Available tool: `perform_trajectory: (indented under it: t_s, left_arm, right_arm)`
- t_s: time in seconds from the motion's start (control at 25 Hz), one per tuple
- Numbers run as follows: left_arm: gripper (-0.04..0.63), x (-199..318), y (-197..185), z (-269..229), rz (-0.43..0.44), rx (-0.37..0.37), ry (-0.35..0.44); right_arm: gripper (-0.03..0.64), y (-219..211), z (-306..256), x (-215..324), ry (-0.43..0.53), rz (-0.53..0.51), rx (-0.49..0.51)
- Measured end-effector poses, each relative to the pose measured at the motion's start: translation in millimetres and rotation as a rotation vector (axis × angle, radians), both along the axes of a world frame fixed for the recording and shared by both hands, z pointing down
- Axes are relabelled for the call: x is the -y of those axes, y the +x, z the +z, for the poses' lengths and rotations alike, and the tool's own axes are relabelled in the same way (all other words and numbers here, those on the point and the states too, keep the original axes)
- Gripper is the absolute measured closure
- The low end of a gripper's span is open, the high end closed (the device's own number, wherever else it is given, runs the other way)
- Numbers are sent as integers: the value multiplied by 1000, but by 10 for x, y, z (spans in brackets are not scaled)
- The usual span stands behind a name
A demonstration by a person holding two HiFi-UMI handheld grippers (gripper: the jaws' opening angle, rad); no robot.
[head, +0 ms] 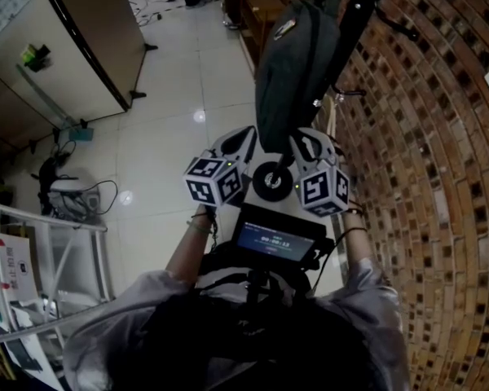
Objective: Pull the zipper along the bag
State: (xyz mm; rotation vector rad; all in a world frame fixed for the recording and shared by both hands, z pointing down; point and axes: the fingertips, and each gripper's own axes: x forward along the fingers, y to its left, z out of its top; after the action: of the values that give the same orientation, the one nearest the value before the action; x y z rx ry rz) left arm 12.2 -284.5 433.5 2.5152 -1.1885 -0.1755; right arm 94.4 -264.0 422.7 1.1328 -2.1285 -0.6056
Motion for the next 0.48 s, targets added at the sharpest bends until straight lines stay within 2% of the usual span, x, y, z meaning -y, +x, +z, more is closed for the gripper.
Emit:
perform_trajectory:
  t_s: [0.2, 0.44, 0.48]
  left_arm:
    - [588, -14, -14, 28, -1, 2, -7]
    - [588, -49, 45, 69, 13, 4, -16]
    - [588, -59, 60, 77, 17, 6, -17]
  right_arm:
    - [565, 61, 159, -173, -79, 38, 210]
    - [566, 194, 261, -294, -169, 130, 574]
    - [586, 219, 277, -302, -175, 150, 621]
